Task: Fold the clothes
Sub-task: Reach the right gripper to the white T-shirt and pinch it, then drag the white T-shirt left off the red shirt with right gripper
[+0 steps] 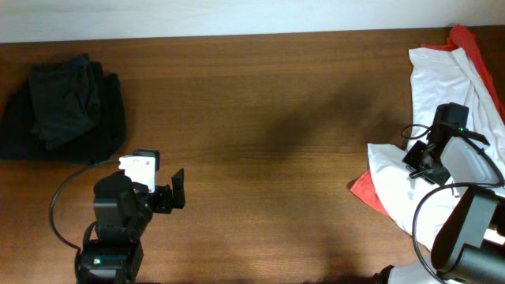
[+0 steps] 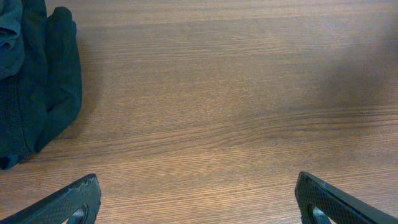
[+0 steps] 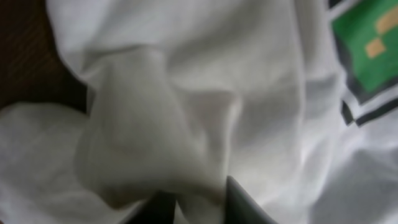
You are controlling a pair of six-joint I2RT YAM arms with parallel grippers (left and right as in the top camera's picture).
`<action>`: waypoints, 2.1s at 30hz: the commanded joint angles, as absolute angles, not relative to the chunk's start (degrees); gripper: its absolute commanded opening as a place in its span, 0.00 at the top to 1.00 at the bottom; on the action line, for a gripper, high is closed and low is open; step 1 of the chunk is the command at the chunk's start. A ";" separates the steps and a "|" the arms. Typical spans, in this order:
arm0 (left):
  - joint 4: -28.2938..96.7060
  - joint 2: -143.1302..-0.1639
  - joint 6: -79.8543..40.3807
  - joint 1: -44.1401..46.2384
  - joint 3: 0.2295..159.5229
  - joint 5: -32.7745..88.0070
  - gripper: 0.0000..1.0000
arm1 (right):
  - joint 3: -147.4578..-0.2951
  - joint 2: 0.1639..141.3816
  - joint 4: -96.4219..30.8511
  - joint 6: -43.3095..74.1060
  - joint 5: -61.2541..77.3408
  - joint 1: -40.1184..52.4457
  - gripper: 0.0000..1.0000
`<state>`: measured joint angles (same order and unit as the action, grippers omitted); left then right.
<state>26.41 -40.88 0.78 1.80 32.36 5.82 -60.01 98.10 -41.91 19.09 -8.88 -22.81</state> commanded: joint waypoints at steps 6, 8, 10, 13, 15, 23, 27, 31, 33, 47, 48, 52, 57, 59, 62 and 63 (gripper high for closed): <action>26.44 -43.31 0.43 1.61 33.54 6.66 0.01 | -71.05 92.71 -51.27 16.25 -2.02 -23.00 0.96; 26.46 -43.62 0.43 1.61 33.54 6.66 0.01 | -79.42 90.26 -58.22 13.41 0.43 -23.00 0.96; 26.44 -43.77 0.43 1.61 33.54 6.66 0.01 | -86.83 88.53 -63.81 11.68 0.84 -22.94 0.96; 26.41 -43.77 0.43 1.61 33.54 6.66 0.01 | -93.01 87.05 -67.88 7.27 3.92 -22.90 0.96; 26.41 -43.77 0.43 1.61 33.54 6.66 0.01 | -93.12 86.83 -69.60 2.96 11.88 -22.83 0.96; 26.44 -43.77 0.43 1.61 33.54 6.66 0.01 | -95.35 86.21 -70.15 -9.02 46.44 -19.18 0.96; 26.41 -43.77 0.43 1.61 33.54 6.63 0.01 | -95.66 85.54 -69.65 -14.17 57.65 -11.35 0.95; 26.39 -43.77 0.43 1.61 33.54 6.63 0.01 | -95.59 86.26 -68.82 -14.15 52.49 -0.58 0.91; 26.39 -43.77 0.43 1.61 33.54 6.63 0.01 | -95.57 87.13 -66.61 -14.09 48.14 5.43 0.90; 25.85 -43.77 0.40 1.61 33.54 10.52 0.01 | -95.59 92.20 -64.66 5.69 4.80 15.55 0.01; 25.56 -43.77 0.38 1.61 33.54 12.36 0.01 | -95.59 92.20 -66.39 6.46 3.11 14.06 0.01; 26.04 -45.69 -6.44 1.63 33.52 19.66 0.01 | -95.57 92.23 -72.16 6.50 2.96 7.31 0.01; 27.53 -52.93 -16.25 3.79 33.36 29.47 0.01 | -95.57 92.23 -76.42 6.50 2.94 1.85 0.01; 27.99 -56.86 -20.27 5.56 33.36 31.24 0.01 | -95.57 92.23 -77.45 6.48 2.94 0.36 0.01; 29.30 -63.72 -27.49 8.64 33.36 31.31 0.01 | -95.57 92.23 -78.08 6.48 2.92 -0.71 0.01; 29.87 -66.43 -30.50 9.74 33.36 31.35 0.01 | -95.57 92.23 -78.22 6.48 2.92 -0.82 0.01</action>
<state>28.53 -60.03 -19.00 6.90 32.53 27.77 -94.63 92.53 -77.84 6.02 3.88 0.05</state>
